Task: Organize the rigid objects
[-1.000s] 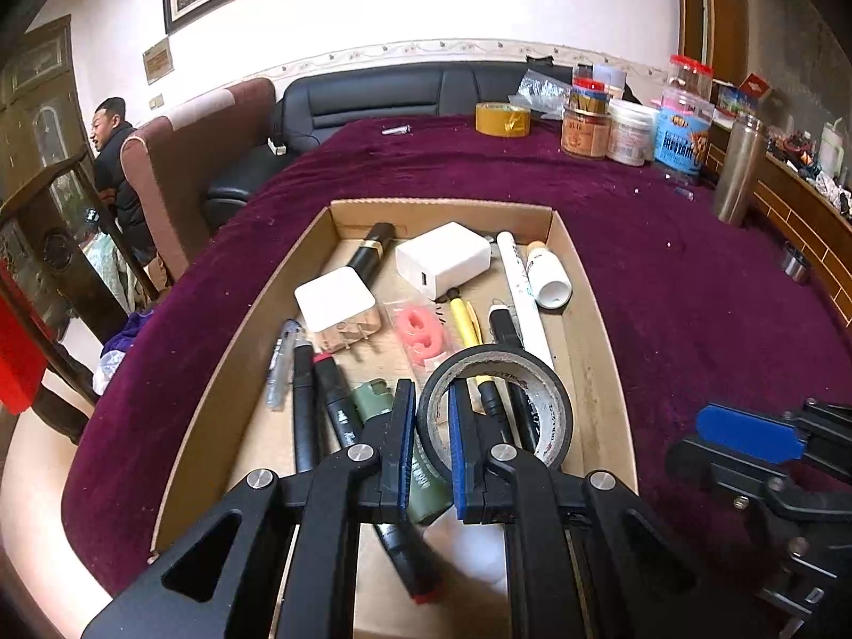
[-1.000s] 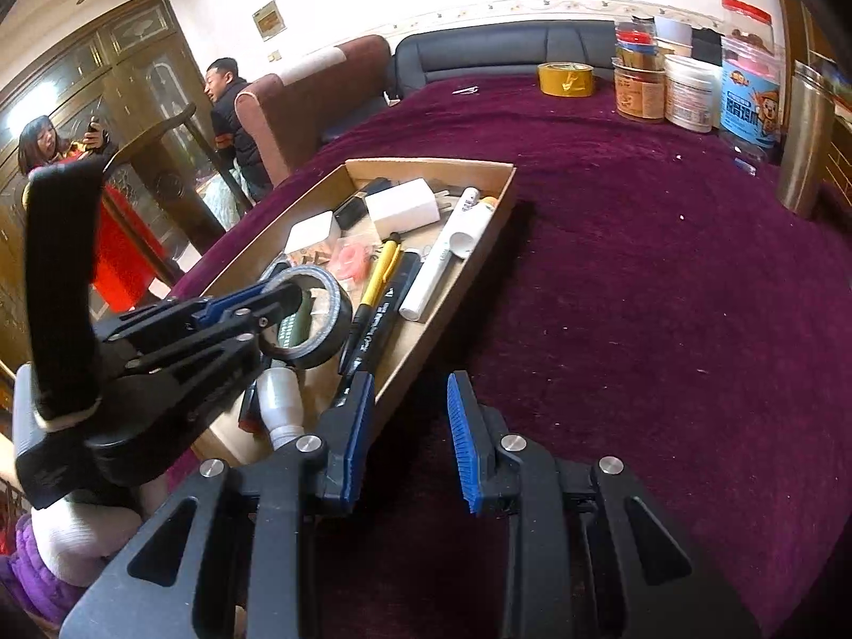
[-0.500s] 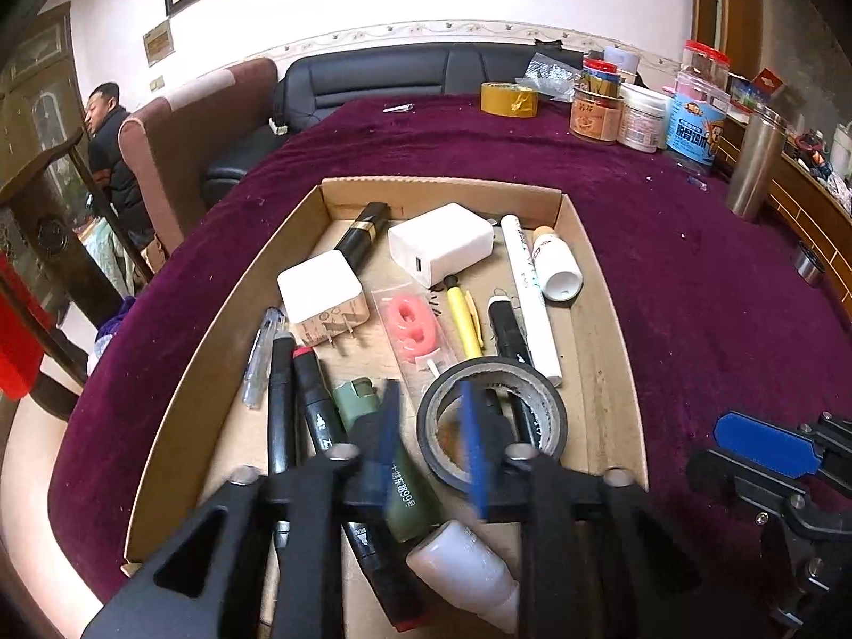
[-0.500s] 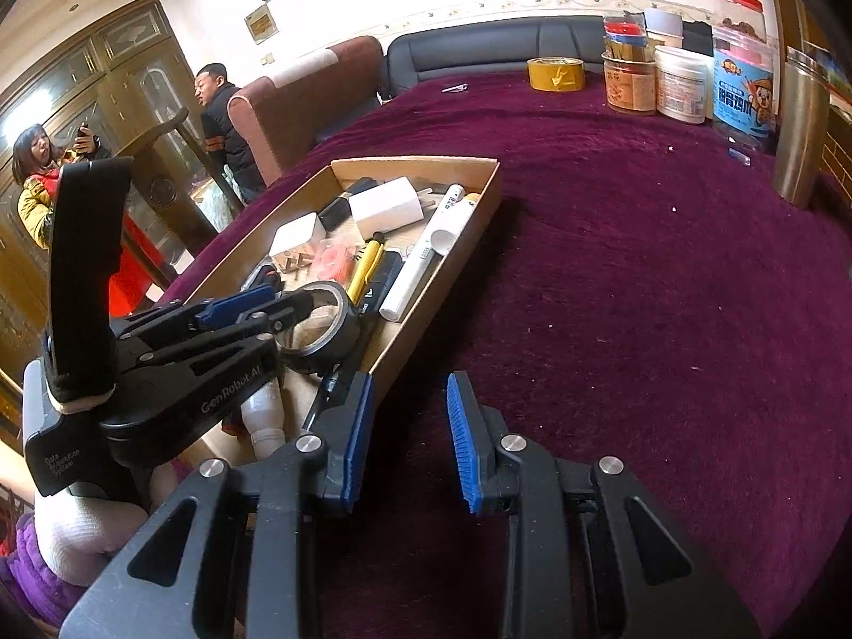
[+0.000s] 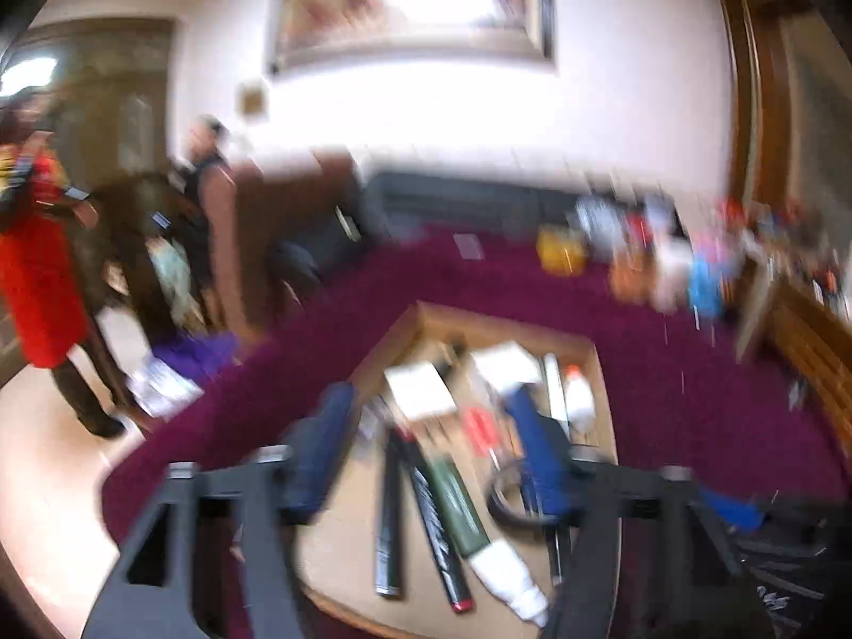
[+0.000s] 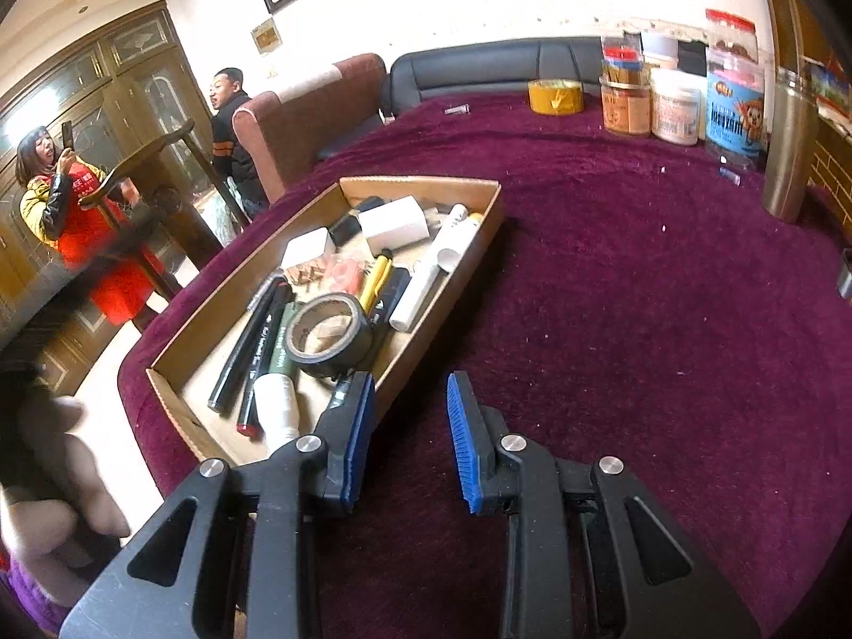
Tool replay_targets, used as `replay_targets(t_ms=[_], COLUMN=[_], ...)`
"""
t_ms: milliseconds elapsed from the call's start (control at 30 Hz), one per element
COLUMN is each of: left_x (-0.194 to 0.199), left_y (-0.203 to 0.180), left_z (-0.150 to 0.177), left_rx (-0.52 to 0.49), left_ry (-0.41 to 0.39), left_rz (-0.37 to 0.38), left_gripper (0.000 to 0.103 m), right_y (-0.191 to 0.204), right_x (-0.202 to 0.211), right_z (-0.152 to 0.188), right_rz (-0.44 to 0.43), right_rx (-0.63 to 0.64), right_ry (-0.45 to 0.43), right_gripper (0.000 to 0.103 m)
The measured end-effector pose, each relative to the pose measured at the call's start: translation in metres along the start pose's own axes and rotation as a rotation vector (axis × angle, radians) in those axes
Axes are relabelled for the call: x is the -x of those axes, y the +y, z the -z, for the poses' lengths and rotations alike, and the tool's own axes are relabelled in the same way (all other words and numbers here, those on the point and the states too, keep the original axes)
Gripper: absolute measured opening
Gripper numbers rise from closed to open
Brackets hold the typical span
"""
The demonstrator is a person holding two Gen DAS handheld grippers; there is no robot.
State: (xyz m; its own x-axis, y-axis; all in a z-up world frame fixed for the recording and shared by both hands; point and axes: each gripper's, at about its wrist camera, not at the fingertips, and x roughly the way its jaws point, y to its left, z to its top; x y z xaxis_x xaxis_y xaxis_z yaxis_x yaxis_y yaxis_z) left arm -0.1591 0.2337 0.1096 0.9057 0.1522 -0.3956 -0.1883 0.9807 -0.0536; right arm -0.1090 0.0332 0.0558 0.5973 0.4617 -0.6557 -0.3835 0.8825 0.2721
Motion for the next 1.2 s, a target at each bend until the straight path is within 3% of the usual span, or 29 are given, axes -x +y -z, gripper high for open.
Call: replay_targets(t_ms=[33,100,133,200,300,367,433,867,1200], left_x=[0.016,0.044,0.049,0.041,0.014,-0.002,-0.011,-0.012,-0.016], left_y=[0.005,0.01,0.01,0.007,0.003,-0.002,-0.006,-0.003,0.001], left_z=[-0.002,-0.008,-0.011,-0.021,-0.022,-0.014,-0.007,0.012,0.017], left_rx=[0.032,0.098,0.112,0.104,0.067,0.029,-0.006,-0.022,-0.018], left_ry=[-0.06,-0.185,-0.204,-0.138,0.025,0.098,0.13,0.209,0.269], left_rz=[-0.015,-0.034,-0.048,-0.066,-0.03,-0.106,-0.154,-0.261,-0.235], left_gripper=[0.102,0.102,0.102,0.102,0.102,0.102,0.102,0.102,0.102], right_y=[0.001,0.007,0.008,0.014,0.021,0.026,0.03,0.045,0.05], right_x=[0.002,0.006,0.006,0.009,0.017,0.021,0.025,0.019,0.016], right_z=[0.0,-0.001,-0.002,-0.004,-0.003,-0.002,0.0,0.005,0.0], right_rz=[0.003,0.008,0.007,0.012,0.024,0.045,0.064,0.106,0.327], right_rx=[0.005,0.02,0.026,0.037,0.06,0.081,0.099,0.146,0.216], right_ry=[-0.009,-0.022,-0.022,-0.035,-0.06,-0.077,-0.1,-0.091,-0.12], right_gripper=[0.026,0.026,0.026,0.026,0.027,0.049,0.058,0.058,0.068])
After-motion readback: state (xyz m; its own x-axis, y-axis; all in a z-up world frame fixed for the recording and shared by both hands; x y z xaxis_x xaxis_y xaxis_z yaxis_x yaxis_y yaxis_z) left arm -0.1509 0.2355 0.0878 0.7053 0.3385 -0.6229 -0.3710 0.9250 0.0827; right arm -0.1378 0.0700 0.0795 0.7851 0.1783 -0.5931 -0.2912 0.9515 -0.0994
